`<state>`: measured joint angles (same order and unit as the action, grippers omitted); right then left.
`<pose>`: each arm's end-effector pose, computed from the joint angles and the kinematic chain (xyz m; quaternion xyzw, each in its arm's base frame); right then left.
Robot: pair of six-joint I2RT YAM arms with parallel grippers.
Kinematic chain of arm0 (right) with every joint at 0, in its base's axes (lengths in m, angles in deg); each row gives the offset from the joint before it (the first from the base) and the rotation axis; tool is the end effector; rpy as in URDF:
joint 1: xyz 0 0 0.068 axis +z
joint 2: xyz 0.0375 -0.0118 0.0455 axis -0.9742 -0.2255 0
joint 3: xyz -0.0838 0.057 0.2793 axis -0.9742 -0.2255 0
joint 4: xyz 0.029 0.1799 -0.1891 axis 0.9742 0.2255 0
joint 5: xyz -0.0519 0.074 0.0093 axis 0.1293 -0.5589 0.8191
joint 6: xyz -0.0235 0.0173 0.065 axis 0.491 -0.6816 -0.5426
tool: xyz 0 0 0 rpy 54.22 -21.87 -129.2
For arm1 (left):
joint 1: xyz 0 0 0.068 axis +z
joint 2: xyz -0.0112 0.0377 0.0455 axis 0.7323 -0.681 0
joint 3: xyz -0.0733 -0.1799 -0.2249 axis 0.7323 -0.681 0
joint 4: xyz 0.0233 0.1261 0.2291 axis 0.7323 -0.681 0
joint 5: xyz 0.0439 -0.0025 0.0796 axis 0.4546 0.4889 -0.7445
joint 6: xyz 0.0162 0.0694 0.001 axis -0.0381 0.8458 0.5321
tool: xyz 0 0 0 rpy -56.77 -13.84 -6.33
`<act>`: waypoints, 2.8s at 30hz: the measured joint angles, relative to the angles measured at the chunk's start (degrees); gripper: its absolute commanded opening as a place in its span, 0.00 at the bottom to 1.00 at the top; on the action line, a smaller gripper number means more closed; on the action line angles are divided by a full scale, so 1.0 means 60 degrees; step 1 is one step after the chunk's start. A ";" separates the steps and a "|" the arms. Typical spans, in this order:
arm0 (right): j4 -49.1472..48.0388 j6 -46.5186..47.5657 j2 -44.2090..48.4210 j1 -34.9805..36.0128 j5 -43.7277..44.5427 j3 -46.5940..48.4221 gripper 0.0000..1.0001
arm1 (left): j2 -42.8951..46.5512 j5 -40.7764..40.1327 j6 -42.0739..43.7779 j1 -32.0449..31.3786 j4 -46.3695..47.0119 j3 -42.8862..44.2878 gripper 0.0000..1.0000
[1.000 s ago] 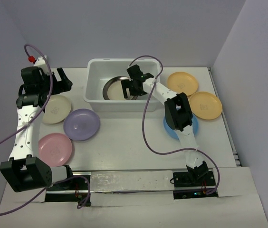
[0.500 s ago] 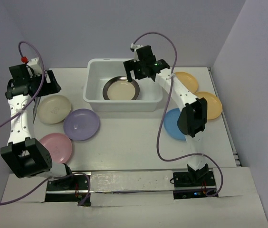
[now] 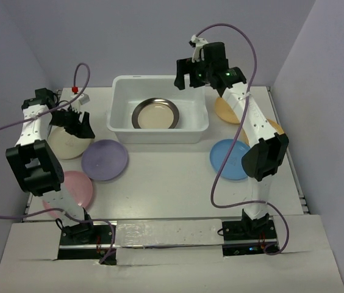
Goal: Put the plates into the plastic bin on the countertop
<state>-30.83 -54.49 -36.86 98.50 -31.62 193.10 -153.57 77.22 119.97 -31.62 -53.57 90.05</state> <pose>0.4365 0.1861 0.4252 -0.1888 0.8324 0.2039 0.4794 0.3630 0.0612 0.2861 0.2567 0.8967 -0.2398 0.2693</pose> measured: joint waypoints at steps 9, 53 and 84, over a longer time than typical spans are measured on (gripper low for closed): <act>0.0461 -0.0242 0.0757 -0.0914 -0.0457 -0.0264 1.00 | -0.0755 0.0460 0.1372 -0.0691 0.1396 -0.1129 0.68; 0.1155 -0.0158 0.2330 -0.1696 -0.0071 -0.1683 1.00 | -0.1764 0.0799 0.6338 -0.0433 0.0480 -0.1561 0.00; 0.1491 0.0659 0.2805 -0.4646 -0.1638 -0.3412 1.00 | -0.1022 -0.0441 -0.4209 -0.4707 0.3756 0.5745 0.00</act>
<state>-21.88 -50.54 -20.03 70.62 -41.45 172.63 -159.70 74.57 94.72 -59.86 -31.04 124.51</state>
